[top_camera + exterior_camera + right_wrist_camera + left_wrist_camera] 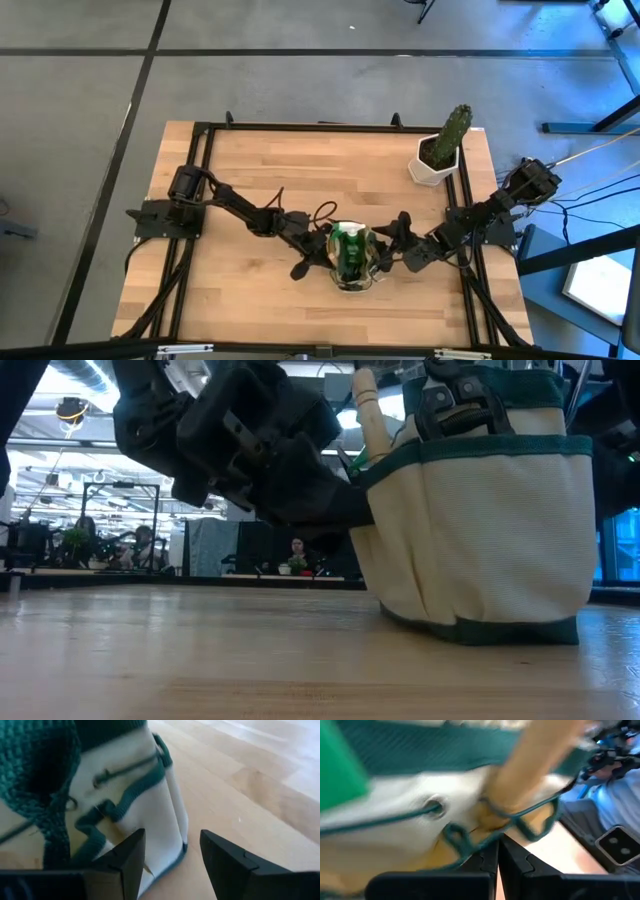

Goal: Pick & Place Garden tools in Gardening bag
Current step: Adjust the green gardening bag, then return to Home Position

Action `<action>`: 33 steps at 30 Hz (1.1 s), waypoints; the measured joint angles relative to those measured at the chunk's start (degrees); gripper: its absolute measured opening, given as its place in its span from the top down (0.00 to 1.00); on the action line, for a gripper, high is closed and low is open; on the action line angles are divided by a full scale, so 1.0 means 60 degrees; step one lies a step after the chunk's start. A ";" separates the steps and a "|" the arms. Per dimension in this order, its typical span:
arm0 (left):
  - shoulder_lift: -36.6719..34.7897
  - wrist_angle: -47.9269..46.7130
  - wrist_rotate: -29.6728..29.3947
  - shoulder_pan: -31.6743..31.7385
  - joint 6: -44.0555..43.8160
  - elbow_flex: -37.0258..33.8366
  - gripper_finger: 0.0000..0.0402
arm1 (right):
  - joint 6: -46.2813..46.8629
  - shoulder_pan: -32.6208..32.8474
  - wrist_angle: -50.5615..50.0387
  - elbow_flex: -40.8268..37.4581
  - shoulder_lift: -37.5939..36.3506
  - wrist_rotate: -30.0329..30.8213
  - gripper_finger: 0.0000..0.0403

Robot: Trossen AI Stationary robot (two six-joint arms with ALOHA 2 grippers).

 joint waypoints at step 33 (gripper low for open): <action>-0.2402 -0.1001 -0.1647 -0.0212 -0.0082 -0.2138 0.99 | 0.0018 0.0492 -0.2507 -0.0464 -0.3098 -0.0276 0.52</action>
